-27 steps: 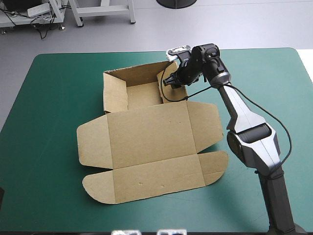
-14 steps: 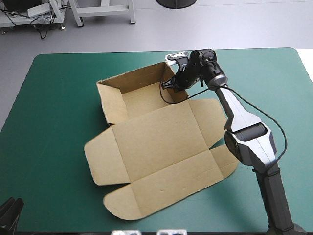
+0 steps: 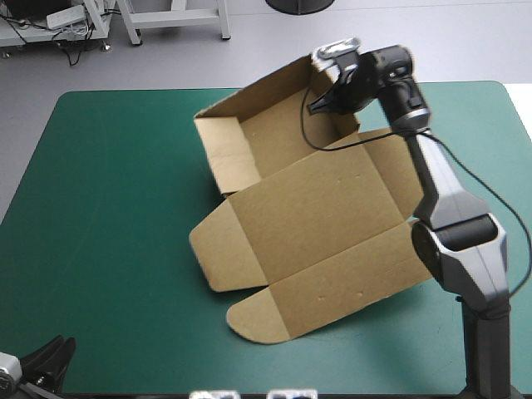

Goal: Fold the box

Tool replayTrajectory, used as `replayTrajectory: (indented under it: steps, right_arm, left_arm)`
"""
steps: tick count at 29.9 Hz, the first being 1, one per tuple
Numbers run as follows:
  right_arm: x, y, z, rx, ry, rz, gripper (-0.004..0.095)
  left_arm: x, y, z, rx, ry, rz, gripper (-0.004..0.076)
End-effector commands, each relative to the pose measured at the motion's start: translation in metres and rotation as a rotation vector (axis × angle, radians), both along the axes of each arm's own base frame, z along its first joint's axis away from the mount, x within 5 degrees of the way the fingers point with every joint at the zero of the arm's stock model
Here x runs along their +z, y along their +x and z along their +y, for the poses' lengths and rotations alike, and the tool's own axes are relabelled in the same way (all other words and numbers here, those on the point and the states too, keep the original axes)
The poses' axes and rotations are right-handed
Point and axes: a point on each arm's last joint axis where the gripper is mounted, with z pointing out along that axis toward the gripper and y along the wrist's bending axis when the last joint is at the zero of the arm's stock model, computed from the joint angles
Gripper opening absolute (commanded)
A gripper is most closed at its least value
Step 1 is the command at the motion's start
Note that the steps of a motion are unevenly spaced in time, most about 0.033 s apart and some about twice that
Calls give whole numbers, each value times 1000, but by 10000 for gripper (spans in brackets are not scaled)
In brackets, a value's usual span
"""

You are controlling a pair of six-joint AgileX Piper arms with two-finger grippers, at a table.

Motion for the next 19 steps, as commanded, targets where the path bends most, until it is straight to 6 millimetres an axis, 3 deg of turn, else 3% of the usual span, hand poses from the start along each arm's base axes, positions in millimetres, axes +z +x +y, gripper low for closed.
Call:
replayTrajectory:
  steps: [1, 5, 9, 13, 19]
  right_arm:
    - [97, -49, -62, -122, 16, -230, -13]
    - [137, -82, -123, -271, -5, -325, -12]
    - [145, -112, -179, -427, -41, -311, -12]
    - [120, -132, -227, -549, 17, -183, -12]
    - [41, -147, -277, -693, 62, 89, -13]
  left_arm:
    - [4, 3, -5, -71, 6, -21, 85]
    - [5, 3, -5, -69, 10, -34, 73]
    - [7, 4, -5, -68, 13, -62, 72]
    - [7, 5, -5, -69, 22, -68, 72]
    - [7, 5, -4, -67, 27, -67, 72]
